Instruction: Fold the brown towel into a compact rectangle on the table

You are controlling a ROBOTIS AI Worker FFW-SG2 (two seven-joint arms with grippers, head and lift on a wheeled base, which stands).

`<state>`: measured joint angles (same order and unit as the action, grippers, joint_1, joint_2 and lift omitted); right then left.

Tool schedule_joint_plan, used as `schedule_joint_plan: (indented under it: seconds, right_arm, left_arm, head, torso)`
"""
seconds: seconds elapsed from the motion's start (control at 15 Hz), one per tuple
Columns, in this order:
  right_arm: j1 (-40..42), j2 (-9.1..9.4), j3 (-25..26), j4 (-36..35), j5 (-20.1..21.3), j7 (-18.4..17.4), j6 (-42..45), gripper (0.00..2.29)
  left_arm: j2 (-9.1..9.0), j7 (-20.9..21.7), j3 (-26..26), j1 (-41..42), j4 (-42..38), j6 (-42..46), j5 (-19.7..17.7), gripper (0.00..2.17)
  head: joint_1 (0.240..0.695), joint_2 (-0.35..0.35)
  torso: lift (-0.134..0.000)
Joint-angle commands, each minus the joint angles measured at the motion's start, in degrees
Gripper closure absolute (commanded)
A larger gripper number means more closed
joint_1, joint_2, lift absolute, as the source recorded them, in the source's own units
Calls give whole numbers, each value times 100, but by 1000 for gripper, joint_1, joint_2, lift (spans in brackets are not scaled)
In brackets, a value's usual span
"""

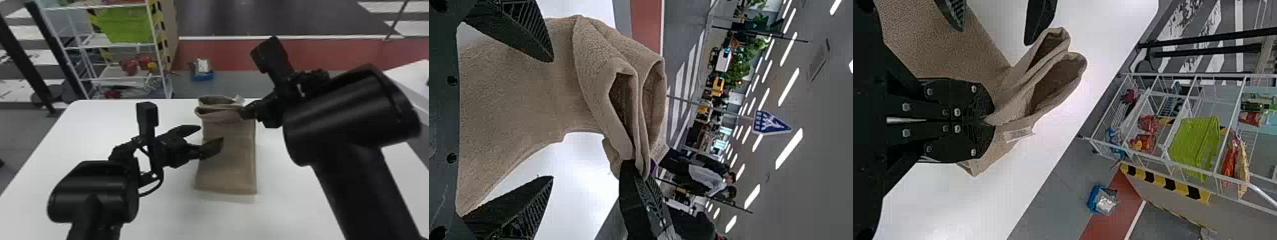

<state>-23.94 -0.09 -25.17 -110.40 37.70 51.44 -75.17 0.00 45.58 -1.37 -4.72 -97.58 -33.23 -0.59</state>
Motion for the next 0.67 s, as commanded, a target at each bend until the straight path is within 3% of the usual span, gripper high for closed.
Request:
schedule_joint_plan:
  seconds: [0.0, 0.2, 0.6]
  right_arm:
    - [83, 14, -40, -131, -26, 24, -20, 1291]
    - [135, 14, -75, -227, -17, 24, -38, 1291]
    - [250, 14, -102, -368, -35, 24, -108, 1291]
  left_arm:
    - [-15, -137, 128, -301, 520, 462, 77, 36]
    - [-15, -374, 180, -723, 1065, 726, 358, 36]
    - [-15, -278, 180, -1171, 1979, 919, 833, 36]
  head:
    - [695, 45]
    - [692, 46]
    - [688, 61]
  torso:
    - [-134]
    - [-134]
    - [-134]
